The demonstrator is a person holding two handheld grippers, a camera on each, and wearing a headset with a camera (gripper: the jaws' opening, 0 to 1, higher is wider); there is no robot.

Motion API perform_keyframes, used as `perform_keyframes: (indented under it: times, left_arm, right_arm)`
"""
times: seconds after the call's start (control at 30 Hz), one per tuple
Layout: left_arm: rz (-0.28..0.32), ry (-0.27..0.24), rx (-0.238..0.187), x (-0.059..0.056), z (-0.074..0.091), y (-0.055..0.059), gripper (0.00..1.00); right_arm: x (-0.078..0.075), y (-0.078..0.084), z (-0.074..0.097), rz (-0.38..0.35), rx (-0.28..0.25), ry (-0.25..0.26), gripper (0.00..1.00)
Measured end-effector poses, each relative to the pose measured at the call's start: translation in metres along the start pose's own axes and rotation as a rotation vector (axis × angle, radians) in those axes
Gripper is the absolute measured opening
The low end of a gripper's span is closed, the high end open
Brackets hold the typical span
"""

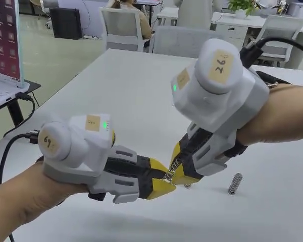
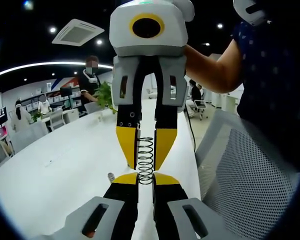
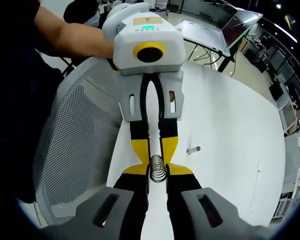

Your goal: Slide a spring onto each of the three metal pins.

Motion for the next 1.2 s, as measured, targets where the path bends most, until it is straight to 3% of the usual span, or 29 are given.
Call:
perform_keyframes:
  times: [0.8, 1.2]
  left_arm:
    - [-0.004, -0.005, -0.016, -0.0006, 0.0011, -0.0031, 0.02]
    - [0.006, -0.001, -0.018, -0.0018, -0.0001, -0.0017, 0.02]
  right_arm:
    - [0.003, -0.0033, 0.0017, -0.009, -0.017, -0.003, 0.09]
    - [0.0043, -0.0036, -0.0004, -0.023, 0.0, -0.009, 0.09]
Point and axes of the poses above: the centre of the closed fingertips' face, and the gripper's own axes: z roughly backward along the fingers, x roughly to its left, y roughly out of its underside, the point moved 6 cm from there along z, roughly backward along the fingers, and after that the axes turned 3 degrees about z, right-handed, at the moved point
